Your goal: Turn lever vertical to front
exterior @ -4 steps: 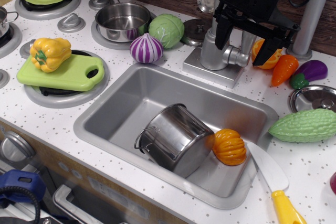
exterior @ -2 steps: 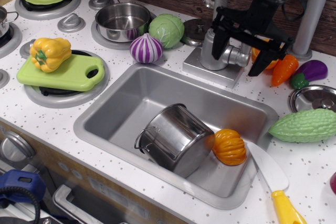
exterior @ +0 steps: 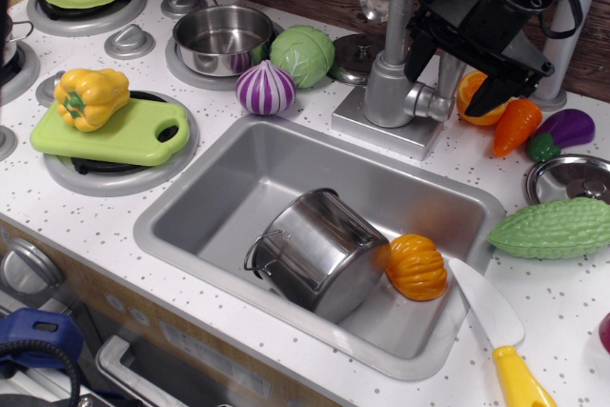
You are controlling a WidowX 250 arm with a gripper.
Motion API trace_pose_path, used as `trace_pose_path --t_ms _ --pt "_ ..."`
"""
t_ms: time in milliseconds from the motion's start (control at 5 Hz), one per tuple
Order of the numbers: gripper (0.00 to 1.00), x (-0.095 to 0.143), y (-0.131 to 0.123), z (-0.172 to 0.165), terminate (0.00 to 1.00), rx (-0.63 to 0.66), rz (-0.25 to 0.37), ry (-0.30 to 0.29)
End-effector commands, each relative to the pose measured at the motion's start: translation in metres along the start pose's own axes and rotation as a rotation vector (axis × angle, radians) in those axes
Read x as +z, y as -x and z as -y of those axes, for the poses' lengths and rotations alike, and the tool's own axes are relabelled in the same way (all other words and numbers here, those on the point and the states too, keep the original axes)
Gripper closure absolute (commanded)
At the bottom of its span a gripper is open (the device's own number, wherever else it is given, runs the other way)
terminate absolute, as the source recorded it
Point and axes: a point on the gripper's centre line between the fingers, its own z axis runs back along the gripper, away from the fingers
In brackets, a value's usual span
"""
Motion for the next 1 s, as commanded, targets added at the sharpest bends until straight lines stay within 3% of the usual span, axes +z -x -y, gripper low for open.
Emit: trace_pose_path --t_ms 0,400,600,800 --pt "0.00 0.008 -0.026 -0.006 0.00 0.011 0.094 0.030" --pt "0.00 0.001 -0.041 -0.021 0.00 -0.032 0.138 0.018" --pt "1.00 -0.001 -0.042 -0.021 0.00 -0.009 0.109 0.046" --pt "1.00 0.004 -0.039 -0.016 0.00 -0.001 0.081 0.060"
